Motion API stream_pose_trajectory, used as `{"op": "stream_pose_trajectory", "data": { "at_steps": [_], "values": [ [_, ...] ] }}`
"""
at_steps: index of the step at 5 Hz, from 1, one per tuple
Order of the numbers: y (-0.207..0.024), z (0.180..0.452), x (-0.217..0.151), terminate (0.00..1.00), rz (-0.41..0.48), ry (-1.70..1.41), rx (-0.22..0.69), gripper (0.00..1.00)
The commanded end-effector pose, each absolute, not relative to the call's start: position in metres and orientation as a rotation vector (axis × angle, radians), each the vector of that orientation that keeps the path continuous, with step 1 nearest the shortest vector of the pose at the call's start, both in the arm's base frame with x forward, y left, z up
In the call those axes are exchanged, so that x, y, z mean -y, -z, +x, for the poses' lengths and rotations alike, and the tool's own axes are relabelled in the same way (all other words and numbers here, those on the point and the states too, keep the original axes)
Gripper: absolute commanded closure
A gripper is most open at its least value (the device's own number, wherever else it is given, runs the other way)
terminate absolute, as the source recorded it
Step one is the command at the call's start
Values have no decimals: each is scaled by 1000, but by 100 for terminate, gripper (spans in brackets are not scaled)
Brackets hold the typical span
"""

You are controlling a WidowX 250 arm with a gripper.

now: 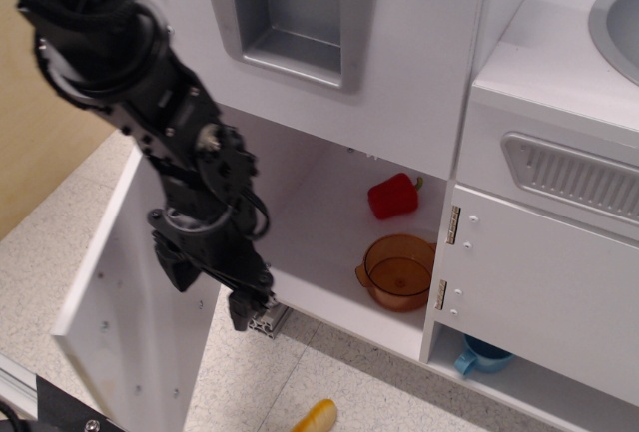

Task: Open low fridge

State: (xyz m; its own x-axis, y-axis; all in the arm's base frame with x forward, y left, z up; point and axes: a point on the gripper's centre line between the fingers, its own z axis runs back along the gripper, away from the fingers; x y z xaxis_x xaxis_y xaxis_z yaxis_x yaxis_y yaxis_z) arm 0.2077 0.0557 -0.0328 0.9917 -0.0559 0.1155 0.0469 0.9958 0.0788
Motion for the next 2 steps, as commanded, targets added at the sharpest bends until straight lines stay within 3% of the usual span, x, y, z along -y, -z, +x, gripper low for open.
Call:
{"op": "stream_pose_trajectory", "data": {
  "at_steps": [1,2],
  "values": [
    [18,224,-96,0,42,52,196,0],
    [20,236,-112,0,67,52,206,0]
  ]
}}
